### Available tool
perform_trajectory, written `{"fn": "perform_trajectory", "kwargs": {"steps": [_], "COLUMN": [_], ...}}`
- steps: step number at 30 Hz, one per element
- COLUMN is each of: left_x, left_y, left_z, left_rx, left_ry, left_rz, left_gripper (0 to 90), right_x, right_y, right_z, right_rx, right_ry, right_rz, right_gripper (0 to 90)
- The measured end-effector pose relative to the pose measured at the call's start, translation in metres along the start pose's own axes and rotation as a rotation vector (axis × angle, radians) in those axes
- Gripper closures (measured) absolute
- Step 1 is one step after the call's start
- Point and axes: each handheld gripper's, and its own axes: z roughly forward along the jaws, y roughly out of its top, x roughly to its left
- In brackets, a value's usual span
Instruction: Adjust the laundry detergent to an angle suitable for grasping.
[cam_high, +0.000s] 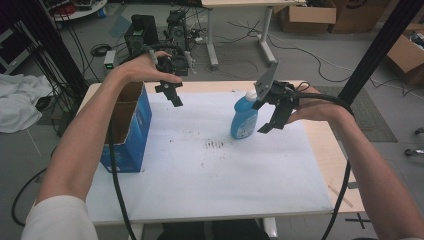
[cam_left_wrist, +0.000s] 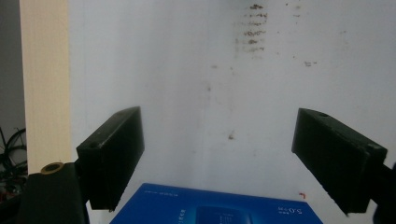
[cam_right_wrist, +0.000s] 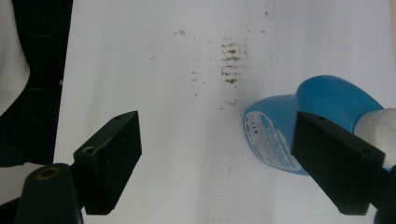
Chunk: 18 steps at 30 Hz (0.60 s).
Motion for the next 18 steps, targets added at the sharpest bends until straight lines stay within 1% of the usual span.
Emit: {"fn": "perform_trajectory", "kwargs": {"steps": [2, 5, 6, 14, 18], "left_x": [-0.0008, -0.0008, -0.0005, 0.0007, -0.0014], "left_y": [0.0011, 0.0014, 0.0016, 0.0028, 0.0047], "left_z": [0.0005, 0.003, 0.0037, 0.0068, 0.0079], "left_rx": [0.009, 0.017, 0.027, 0.028, 0.032], "left_ry": [-0.003, 0.002, -0.001, 0.001, -0.008], "left_rz": [-0.002, -0.005, -0.002, -0.023, -0.022], "left_gripper": [17.5, 17.5, 17.6, 17.6, 17.7], "right_x": [0.0012, 0.0018, 0.0022, 0.0031, 0.0029], "right_y": [0.0005, 0.0004, -0.0005, -0.0041, -0.0055], "right_z": [0.0001, 0.0003, 0.0002, -0.0009, -0.0014], "right_rx": [0.016, 0.021, 0.022, 0.019, 0.019], "right_ry": [-0.001, 0.001, 0.002, -0.002, -0.002], "right_rz": [-0.004, -0.006, -0.004, 0.004, 0.006], "right_gripper": [16.7, 16.6, 16.6, 16.7, 16.9]}}
